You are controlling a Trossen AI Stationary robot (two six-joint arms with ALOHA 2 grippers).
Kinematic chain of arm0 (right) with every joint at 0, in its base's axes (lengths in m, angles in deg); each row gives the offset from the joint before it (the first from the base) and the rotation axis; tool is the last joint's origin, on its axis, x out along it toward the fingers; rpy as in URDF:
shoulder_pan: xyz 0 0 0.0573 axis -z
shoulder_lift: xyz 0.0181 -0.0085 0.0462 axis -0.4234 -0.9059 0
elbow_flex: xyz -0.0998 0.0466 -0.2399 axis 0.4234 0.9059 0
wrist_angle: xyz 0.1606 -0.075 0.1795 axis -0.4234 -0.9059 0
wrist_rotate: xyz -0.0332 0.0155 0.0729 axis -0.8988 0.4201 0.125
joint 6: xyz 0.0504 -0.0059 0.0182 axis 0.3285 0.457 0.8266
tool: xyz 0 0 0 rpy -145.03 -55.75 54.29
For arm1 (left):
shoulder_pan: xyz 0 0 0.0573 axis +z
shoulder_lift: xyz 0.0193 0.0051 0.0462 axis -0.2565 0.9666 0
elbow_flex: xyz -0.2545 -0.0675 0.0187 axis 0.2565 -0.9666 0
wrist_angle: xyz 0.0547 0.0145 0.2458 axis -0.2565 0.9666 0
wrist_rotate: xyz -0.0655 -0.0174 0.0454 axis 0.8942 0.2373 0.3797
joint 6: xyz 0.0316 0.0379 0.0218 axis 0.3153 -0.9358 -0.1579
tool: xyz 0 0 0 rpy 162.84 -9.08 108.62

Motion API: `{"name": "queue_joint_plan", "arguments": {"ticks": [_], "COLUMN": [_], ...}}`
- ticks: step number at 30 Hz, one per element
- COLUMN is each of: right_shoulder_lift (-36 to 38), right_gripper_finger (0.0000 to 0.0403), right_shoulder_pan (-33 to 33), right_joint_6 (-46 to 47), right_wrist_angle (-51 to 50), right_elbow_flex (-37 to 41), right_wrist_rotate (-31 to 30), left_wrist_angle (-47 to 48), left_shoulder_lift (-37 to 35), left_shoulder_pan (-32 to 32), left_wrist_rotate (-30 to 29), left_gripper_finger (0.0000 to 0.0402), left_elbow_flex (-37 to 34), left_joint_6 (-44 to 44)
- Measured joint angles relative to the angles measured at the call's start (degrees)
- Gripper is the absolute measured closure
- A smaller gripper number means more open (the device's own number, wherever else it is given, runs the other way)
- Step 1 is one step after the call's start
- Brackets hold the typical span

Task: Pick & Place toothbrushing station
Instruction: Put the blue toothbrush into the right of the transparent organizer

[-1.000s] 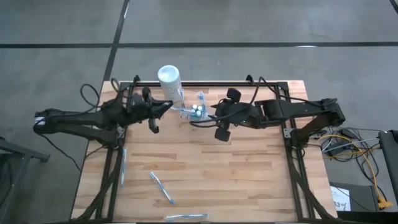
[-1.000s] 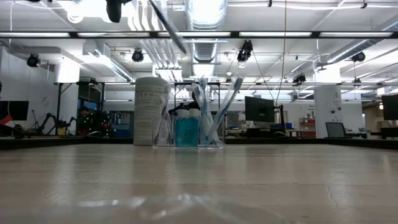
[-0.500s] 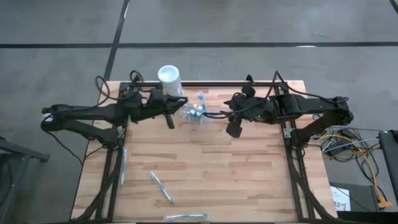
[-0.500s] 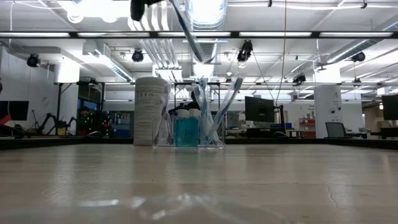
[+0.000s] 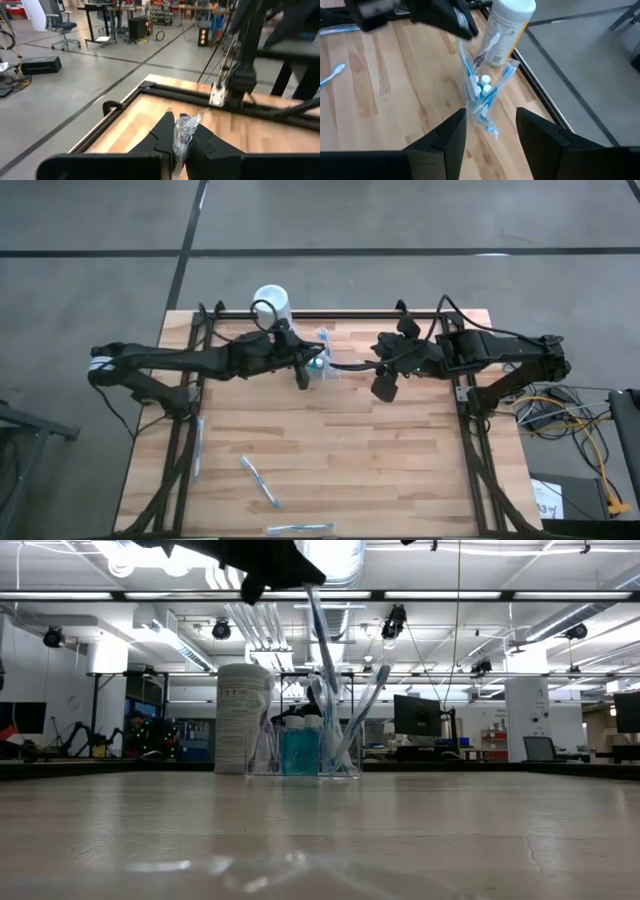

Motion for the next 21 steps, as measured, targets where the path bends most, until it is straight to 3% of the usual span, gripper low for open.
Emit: {"name": "queue_joint_plan", "arguments": {"ticks": [21], "right_shoulder_lift": [-0.2], "right_gripper_finger": [0.0234], "right_shoulder_pan": [0.0], "right_joint_6": [-0.6], "right_wrist_angle": [-1.6], "right_elbow_flex": [0.5], "right_wrist_rotate": [0.0], "left_wrist_angle": [1.0], "left_shoulder_lift": [10.7], "left_shoulder_pan": [1.1], "left_wrist_rotate": [0.0], "left_gripper_finger": [0.0378], "left_elbow_flex": [1.4], "left_joint_6": [-0.8]}}
